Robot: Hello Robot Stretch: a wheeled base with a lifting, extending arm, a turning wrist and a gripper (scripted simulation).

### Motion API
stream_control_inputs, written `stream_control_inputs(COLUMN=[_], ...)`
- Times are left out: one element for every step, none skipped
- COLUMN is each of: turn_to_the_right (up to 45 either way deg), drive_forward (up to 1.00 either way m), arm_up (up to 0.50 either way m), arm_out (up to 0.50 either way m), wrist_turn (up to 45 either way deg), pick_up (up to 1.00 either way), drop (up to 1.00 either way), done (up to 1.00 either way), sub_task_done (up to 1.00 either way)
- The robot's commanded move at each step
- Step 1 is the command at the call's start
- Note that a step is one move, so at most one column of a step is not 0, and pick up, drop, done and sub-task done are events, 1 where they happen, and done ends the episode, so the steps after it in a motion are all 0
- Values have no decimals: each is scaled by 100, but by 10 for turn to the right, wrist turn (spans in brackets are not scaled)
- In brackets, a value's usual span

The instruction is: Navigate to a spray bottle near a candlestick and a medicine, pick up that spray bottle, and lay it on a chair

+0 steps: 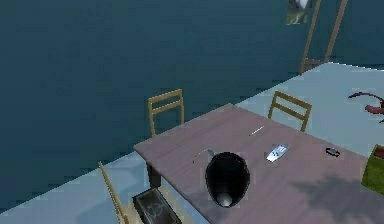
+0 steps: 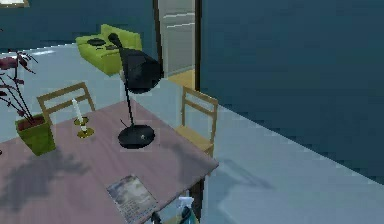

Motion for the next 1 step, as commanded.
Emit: stream_control_inputs(turn_to_the_right=[0], drive_forward=[0], arm_up=[0], arm_out=[0], wrist_turn=[0], pick_up=[0], drop=[0], done=[100], sub_task_done=[0])
